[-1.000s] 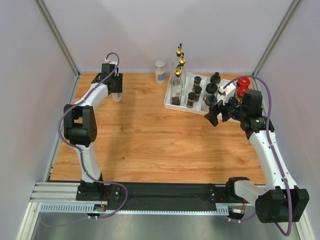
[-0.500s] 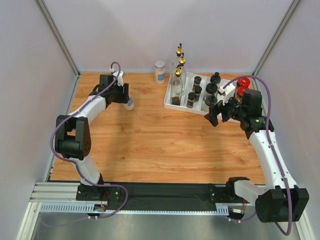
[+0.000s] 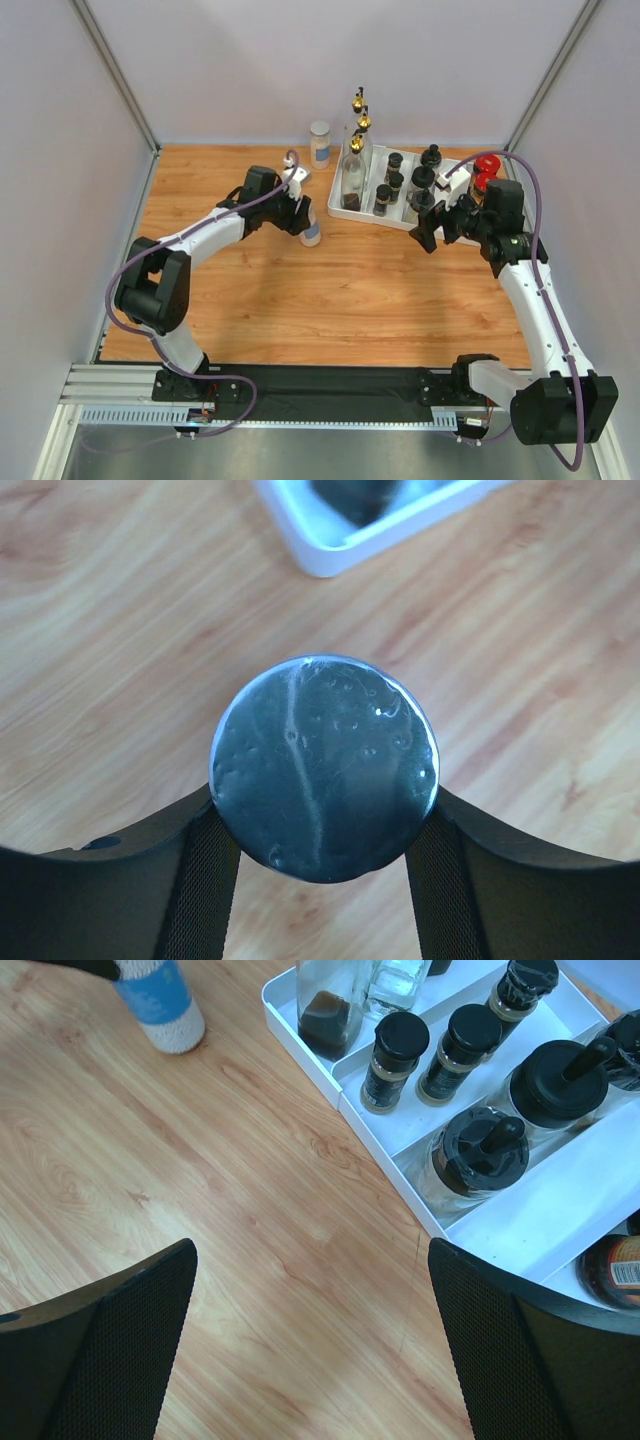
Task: Organize the condiment bottles
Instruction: Move the bottle to the center of the board.
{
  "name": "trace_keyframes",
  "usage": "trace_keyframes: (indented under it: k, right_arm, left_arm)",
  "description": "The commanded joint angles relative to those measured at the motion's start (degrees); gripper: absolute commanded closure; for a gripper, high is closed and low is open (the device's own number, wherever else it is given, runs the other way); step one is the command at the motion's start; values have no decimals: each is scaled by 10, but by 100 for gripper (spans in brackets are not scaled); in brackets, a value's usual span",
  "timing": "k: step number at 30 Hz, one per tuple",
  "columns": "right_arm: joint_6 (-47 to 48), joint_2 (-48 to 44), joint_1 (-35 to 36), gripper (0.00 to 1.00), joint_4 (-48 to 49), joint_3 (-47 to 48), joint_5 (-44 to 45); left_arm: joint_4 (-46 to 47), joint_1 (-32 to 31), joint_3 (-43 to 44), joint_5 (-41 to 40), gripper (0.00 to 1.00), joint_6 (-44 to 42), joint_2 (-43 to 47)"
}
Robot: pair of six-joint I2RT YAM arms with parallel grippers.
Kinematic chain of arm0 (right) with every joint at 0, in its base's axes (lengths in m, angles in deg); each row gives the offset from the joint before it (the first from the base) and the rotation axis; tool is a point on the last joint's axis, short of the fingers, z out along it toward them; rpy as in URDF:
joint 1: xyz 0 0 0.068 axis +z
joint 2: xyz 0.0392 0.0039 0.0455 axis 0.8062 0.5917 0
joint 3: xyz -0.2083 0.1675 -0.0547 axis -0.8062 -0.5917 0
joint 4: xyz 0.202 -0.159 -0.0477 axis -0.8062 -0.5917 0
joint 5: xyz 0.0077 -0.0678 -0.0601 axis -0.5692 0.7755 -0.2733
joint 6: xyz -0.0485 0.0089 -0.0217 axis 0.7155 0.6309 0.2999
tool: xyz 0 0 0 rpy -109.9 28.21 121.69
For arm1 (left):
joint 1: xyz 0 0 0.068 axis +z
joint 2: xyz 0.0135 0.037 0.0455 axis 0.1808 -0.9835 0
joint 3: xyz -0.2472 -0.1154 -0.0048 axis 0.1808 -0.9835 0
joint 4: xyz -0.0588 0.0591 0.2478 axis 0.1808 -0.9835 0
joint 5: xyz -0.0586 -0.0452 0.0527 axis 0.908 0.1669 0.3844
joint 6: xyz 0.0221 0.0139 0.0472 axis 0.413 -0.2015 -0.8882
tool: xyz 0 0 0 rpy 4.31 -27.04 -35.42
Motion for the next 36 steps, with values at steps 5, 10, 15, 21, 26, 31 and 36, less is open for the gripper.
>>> trace_keyframes:
  k: [5,10,15,21,26,31,36]
  right_arm:
    - [11,1,-2,0,9,6,1]
    - [15,4,-2,0,8,6,-1]
    - [26,8,-1,0,1,5,-8]
    - [35,15,-2,0,-3,5,-19]
    - [51,17,-1,0,-12,1,-42]
    - [111,13,-1,0,-24,-20,-139]
    - [177,21,17,0,-33,-47,-188]
  left_arm:
    - [32,-93,-3,17,82,-49,43]
    - [0,-157,28,-7,78,-73,36]
    - [-14,-177,30,-12,66,-86,43]
    - [-14,-181,3,-9,35,-95,74]
    - [-27,-181,-10,-6,30,-102,108]
    - [-56,-181,-18,-26,26,-113,165]
    - [-111,-182,-36,-122,15,-104,260]
